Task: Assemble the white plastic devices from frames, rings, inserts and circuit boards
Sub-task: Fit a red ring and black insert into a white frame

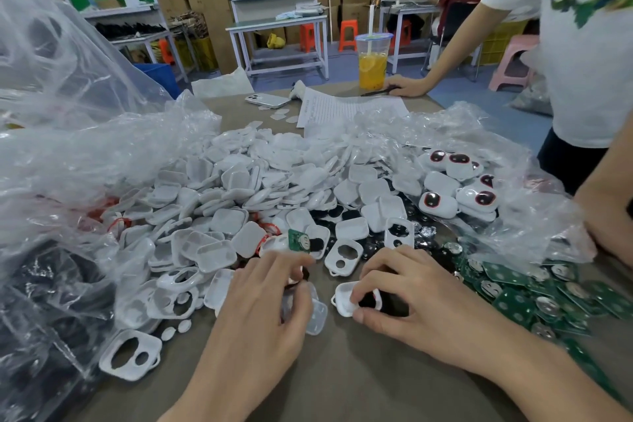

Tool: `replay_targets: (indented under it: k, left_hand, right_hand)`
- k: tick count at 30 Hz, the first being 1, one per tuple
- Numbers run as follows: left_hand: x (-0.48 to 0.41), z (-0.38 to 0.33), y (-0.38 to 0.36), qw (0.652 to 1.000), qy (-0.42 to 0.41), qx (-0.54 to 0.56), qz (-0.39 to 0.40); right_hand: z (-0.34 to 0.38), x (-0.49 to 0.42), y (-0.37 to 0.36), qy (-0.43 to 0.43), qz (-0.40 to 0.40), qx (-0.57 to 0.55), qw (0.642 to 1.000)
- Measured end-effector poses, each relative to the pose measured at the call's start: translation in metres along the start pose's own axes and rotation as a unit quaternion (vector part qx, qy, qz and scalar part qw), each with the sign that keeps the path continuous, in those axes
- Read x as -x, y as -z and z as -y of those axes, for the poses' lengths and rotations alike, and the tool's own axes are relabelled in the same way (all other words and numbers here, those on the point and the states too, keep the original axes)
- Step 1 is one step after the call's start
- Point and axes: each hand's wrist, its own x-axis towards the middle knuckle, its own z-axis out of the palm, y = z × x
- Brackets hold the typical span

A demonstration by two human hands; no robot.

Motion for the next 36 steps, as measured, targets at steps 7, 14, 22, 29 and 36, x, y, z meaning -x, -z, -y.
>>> replay_targets:
  k: [7,14,22,29,36]
  left_hand:
    - [0.002,0.010,0.002,0.995,-0.006,-0.090,0.040]
    - [-0.001,0.006,0.000,1.000,-0.002,0.024,-0.016]
    - [-0.034,-0.032,-0.009,0.924,0.087,0.372,-0.016]
    - [-0.036,-0.034,-0.021,0.910,0.075,0.408,0.002]
    - [-0.035,-0.032,-0.022,0.932,0.050,0.356,0.046]
  right_hand:
    - [0.002,0.002,0.001,0.006,-0.004,0.006,1.000]
    - [0.004,0.002,0.005,-0.002,-0.035,-0.029,0.999]
    - [0.008,-0.005,0.017,-0.075,-0.150,-0.298,0.940]
    - [0.005,-0.007,0.021,-0.122,-0.158,-0.387,0.900]
    - [0.007,-0.007,0.025,-0.123,-0.146,-0.414,0.890]
